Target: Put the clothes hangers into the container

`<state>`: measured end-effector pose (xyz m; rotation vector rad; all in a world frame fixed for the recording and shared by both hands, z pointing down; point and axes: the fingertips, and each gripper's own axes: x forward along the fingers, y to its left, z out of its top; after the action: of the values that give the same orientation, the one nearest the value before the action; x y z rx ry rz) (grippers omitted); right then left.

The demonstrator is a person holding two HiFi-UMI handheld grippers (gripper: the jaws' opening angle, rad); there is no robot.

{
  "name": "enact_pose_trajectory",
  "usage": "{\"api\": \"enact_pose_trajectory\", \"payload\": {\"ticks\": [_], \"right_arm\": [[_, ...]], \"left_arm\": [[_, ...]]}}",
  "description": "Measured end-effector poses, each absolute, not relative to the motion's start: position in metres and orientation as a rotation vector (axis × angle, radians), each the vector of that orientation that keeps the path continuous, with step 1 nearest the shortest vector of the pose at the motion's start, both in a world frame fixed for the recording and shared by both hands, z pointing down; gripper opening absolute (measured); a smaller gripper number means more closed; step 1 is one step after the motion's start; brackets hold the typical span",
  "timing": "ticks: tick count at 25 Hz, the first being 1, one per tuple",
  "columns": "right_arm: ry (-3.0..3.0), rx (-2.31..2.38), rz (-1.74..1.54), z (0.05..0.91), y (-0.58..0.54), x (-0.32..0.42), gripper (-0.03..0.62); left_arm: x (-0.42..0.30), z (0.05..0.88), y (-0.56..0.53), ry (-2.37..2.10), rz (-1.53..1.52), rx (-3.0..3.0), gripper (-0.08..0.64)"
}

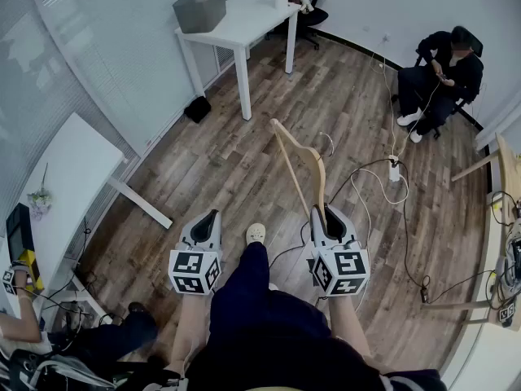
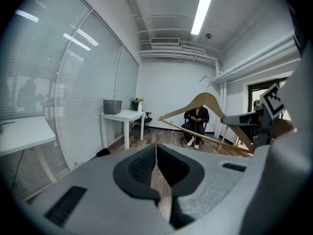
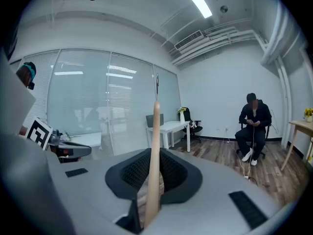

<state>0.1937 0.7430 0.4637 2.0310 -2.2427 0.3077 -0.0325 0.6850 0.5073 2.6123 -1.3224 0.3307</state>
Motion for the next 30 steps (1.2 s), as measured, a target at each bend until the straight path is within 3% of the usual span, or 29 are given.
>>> {"api": "enact_pose_trajectory", "payload": {"ticks": [19,30], "right_arm": [[-2.268,2.006,0.388,0.473,0.721,0.195,0.071],[-2.287,1.97,0.402,0.466,0.635,0.204,0.071]], "left_arm": [[-0.031,0.514,0.671,-1.339,0.343,2.573,0.018],[-0.024,0.509,0.591,-1.372,0.321,2.542,0.018]]}}
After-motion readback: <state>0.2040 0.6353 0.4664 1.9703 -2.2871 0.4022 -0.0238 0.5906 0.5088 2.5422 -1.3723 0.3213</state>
